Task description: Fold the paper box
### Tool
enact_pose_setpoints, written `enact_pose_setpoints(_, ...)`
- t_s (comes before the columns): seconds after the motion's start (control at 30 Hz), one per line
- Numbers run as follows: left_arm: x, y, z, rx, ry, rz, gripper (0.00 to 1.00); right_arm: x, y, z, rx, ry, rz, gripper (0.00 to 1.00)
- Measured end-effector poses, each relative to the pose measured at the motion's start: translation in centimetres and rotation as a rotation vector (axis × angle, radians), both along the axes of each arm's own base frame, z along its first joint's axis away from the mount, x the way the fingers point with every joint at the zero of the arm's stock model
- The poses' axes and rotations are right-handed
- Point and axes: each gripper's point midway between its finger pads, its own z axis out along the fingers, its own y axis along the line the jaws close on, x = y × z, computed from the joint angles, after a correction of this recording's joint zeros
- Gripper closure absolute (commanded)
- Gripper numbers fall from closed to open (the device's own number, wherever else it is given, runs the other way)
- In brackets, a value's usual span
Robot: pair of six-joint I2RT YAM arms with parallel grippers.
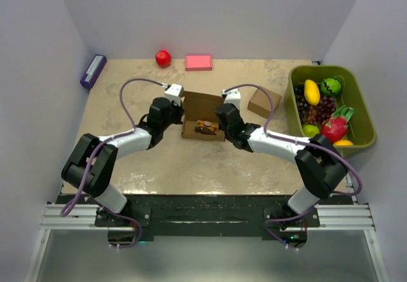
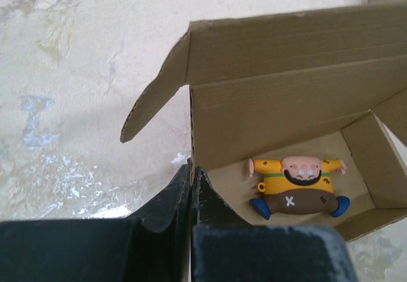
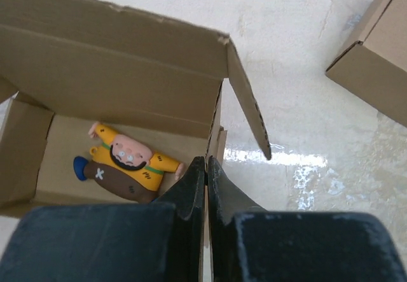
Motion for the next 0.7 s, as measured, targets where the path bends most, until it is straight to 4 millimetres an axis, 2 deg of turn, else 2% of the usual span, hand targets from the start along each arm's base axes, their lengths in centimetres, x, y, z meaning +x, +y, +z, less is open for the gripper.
enact_pose_setpoints(0.27,-1.1,0.6,-0.3,-0.056,-0.032,0.101,1.00,-0.7,1.5,-0.2,-0.022,-0.034,-0.061,1.00)
enact_pose_setpoints(0.7,-2.8,0.4,-0.8,-0.143,-0.048,0.175,1.00,-1.8,1.4,-1.0,-0.017,-0.036,-0.139,1.00)
